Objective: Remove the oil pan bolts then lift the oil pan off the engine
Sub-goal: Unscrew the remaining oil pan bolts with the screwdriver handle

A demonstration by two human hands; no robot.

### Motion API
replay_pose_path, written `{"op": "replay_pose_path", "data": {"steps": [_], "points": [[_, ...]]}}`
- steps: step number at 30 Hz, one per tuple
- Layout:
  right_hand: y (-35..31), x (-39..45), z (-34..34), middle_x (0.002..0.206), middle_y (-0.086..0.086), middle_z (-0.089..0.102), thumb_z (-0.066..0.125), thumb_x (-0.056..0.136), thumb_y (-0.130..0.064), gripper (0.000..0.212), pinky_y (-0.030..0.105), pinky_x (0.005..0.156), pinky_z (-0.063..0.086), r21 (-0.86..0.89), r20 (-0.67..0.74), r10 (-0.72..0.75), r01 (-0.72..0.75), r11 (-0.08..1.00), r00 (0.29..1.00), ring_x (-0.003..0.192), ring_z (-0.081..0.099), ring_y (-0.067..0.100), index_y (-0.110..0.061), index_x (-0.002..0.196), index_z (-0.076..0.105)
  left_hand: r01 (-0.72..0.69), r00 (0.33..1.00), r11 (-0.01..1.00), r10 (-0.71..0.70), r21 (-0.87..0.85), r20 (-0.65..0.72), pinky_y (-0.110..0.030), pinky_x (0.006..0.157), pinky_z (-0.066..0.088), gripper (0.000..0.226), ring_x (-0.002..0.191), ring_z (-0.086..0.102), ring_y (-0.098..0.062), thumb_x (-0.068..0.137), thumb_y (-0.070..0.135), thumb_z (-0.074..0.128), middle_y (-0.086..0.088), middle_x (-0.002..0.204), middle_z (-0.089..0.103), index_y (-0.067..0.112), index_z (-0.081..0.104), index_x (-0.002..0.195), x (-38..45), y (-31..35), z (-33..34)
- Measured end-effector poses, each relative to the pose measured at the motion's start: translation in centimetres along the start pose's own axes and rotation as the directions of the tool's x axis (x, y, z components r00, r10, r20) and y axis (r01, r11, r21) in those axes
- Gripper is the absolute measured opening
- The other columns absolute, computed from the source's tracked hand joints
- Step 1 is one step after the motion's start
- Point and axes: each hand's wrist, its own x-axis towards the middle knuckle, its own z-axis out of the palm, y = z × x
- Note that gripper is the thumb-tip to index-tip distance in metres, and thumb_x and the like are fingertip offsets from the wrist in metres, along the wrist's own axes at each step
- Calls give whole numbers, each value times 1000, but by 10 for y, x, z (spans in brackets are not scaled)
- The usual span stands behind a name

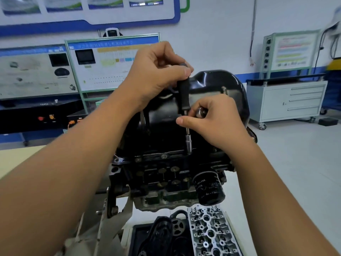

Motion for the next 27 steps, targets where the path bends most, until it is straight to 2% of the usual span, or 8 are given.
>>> {"op": "replay_pose_path", "data": {"steps": [3,6,10,12,14,18,21,27], "points": [[3,-4,5,46,-10,47,90,76,-32,28,12,54,32,-22,-55,-4,3,1000,999,50,47,3,-15,65,71,64,982,998,-63,0,179,-25,50,39,32,68,63,-17,76,15,86,-21,98,77,22,55,78,17,4,-6],[7,-7,3,45,-9,43,86,82,-27,30,14,54,33,36,-27,-14,15,999,1000,48,43,6,-11,65,67,108,924,992,-77,-62,375,-30,55,29,17,65,50,-19,88,27,78,-21,102,74,23,68,101,19,4,-15],[8,-9,1,55,15,53,79,90,-24,32,37,60,49,95,139,-61,48,994,988,53,49,22,-5,68,65,61,879,990,7,-127,478,-39,64,26,28,82,48,-58,91,40,69,-16,101,72,23,74,111,15,-3,-21],[9,-9,0,55,17,55,80,90,-25,31,37,56,48,134,167,-63,41,990,984,51,49,25,-8,68,67,61,889,990,2,-124,458,-46,69,30,30,87,45,-70,86,43,73,-19,96,71,20,76,106,13,-3,-20],[11,-10,0,54,12,55,85,84,-29,29,28,52,42,154,141,-55,33,988,988,48,46,18,-13,66,70,44,913,991,11,-124,409,-44,63,28,29,77,49,-61,84,35,76,-11,92,76,11,71,99,13,-3,-19],[10,-11,6,47,-9,46,90,77,-31,30,11,53,34,127,38,-73,67,990,997,47,42,4,-15,64,69,26,913,986,44,-166,406,-21,45,33,19,53,52,-12,89,15,66,-8,95,80,13,48,83,13,-9,-17],[12,-11,7,47,-11,43,87,82,-27,32,18,54,36,126,49,-83,76,989,995,48,40,5,-12,64,65,24,900,974,77,-226,430,-18,46,38,30,65,66,-16,90,21,74,-13,96,79,15,45,90,15,-10,-17],[12,-11,5,49,6,48,80,89,-19,29,19,53,34,151,91,-33,19,988,995,48,38,5,-11,66,64,25,838,981,84,-191,539,-20,59,47,37,59,55,-9,95,29,66,-16,120,72,12,63,127,18,-11,-23]]}}
